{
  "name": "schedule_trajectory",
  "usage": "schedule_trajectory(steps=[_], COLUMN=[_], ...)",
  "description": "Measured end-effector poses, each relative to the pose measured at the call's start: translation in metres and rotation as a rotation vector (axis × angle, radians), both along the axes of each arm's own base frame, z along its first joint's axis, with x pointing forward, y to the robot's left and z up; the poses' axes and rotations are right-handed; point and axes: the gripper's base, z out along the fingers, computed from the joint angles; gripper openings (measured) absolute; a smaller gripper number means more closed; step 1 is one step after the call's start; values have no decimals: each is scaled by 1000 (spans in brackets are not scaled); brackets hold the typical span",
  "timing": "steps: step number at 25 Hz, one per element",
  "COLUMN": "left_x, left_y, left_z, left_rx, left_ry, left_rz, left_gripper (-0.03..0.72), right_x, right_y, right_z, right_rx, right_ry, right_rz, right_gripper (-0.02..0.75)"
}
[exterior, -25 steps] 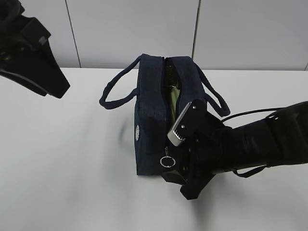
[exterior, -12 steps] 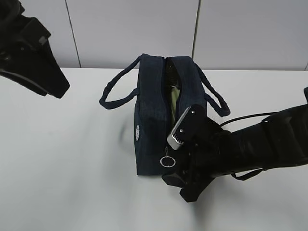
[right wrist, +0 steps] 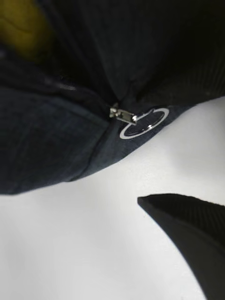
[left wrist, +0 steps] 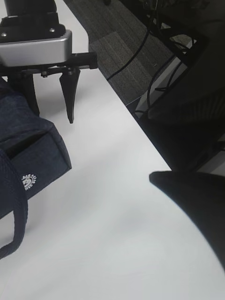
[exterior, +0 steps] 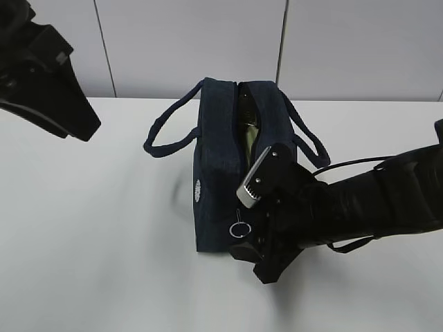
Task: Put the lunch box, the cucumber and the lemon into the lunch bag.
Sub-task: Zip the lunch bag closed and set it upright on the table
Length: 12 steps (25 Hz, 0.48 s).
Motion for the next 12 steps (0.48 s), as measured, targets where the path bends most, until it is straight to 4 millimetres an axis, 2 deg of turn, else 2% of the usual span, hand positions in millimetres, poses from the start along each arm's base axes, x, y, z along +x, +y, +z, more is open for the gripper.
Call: schedule_trajectory(steps=[4,12], left_x=[0,0], left_y=[0,0], left_z=[0,0], left_rx=[0,0], left_ry=[0,0], left_rz=[0,0], left_gripper=[237,237], right_x=[0,4], right_y=[0,2], right_z=[-6,-6], right_rx=[-4,18], right_ry=[17,28], right_rz=[3,-23], right_gripper=[437,324])
